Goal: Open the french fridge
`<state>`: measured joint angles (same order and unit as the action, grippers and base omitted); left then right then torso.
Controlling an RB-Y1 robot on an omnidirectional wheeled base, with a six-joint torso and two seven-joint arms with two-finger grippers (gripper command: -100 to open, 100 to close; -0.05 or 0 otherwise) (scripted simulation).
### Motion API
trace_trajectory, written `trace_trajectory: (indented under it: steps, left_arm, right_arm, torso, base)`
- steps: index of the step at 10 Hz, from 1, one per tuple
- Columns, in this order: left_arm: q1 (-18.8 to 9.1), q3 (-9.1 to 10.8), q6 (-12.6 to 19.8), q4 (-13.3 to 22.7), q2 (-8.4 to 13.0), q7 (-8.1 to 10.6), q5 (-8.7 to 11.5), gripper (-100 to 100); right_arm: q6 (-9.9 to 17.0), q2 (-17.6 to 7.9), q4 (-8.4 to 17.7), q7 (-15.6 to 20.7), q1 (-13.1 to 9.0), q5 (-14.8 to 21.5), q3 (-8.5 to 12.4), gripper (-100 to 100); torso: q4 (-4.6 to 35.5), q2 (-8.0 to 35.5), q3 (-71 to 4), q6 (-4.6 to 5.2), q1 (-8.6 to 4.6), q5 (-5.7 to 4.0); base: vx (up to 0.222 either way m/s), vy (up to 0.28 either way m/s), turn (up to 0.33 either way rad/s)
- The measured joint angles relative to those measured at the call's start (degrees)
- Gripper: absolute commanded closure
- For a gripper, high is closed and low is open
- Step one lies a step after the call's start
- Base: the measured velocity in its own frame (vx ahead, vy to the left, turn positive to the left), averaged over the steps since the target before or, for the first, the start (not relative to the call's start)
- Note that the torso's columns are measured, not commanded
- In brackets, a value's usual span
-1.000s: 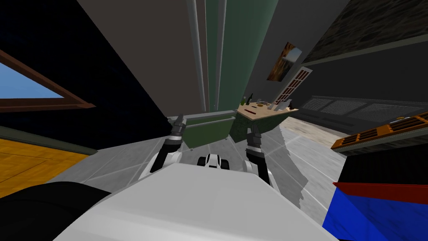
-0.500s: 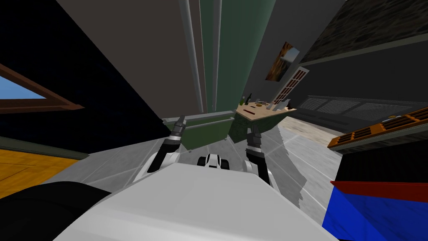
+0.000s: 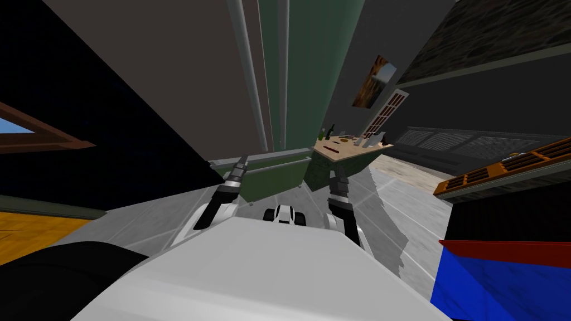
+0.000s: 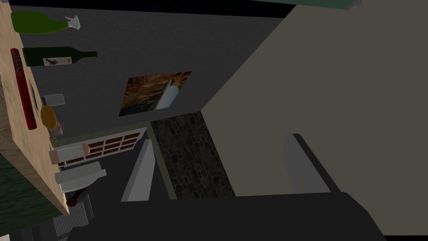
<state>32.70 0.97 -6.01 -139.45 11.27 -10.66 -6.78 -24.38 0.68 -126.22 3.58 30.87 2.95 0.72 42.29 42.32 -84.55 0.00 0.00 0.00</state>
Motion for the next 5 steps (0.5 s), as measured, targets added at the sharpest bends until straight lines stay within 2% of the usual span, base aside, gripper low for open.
trace_trajectory:
  steps: [5]
  left_arm:
    - [1.4,1.13,5.7,-0.9,2.8,-0.91,-1.8,-100]
  right_arm:
    - [0.0,0.0,0.0,0.0,0.0,0.0,0.0,0]
  torso:
    - [0.0,0.0,0.0,0.00,0.07,0.02]
  base:
    - [0.074,-0.027,-0.044]
